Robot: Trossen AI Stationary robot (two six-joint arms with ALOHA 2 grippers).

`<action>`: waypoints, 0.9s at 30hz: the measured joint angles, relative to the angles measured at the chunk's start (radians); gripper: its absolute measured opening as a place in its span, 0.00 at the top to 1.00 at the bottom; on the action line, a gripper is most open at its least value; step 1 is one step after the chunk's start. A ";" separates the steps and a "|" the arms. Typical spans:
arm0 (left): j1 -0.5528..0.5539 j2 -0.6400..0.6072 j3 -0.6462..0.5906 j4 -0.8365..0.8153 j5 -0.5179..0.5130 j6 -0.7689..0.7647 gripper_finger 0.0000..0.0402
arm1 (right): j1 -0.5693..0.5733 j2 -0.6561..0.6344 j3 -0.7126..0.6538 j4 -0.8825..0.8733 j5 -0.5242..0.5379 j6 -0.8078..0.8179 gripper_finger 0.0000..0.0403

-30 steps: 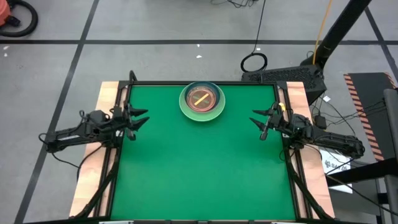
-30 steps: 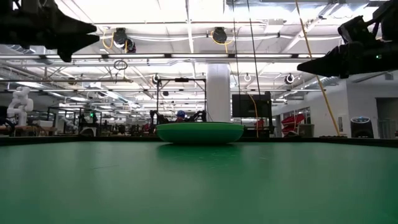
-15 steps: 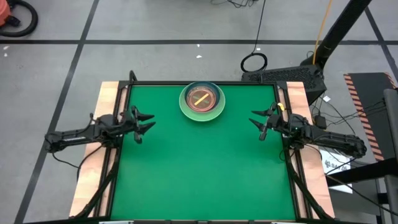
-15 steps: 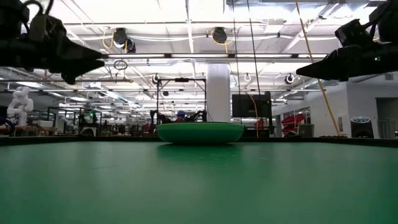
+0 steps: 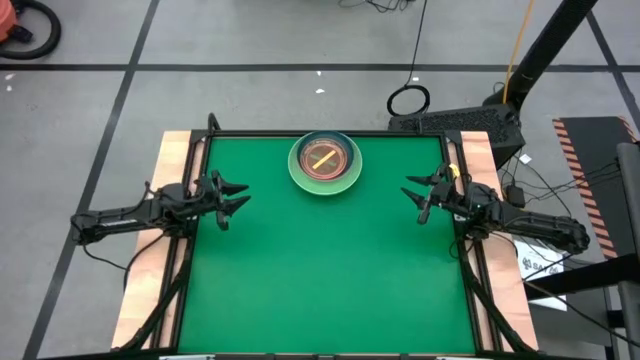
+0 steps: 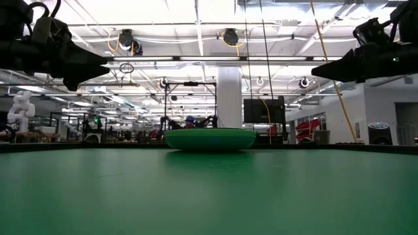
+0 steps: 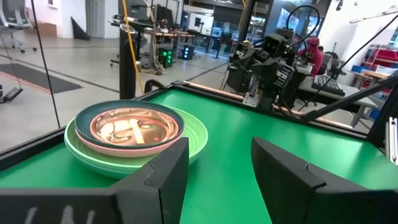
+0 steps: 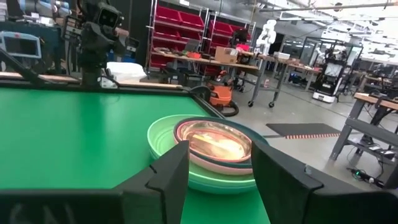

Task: Stack plastic plates
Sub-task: Return to Home Position

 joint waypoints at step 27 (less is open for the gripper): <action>-0.001 0.000 0.001 -0.002 0.000 0.002 0.55 | 0.007 0.001 0.000 0.009 -0.005 0.000 0.59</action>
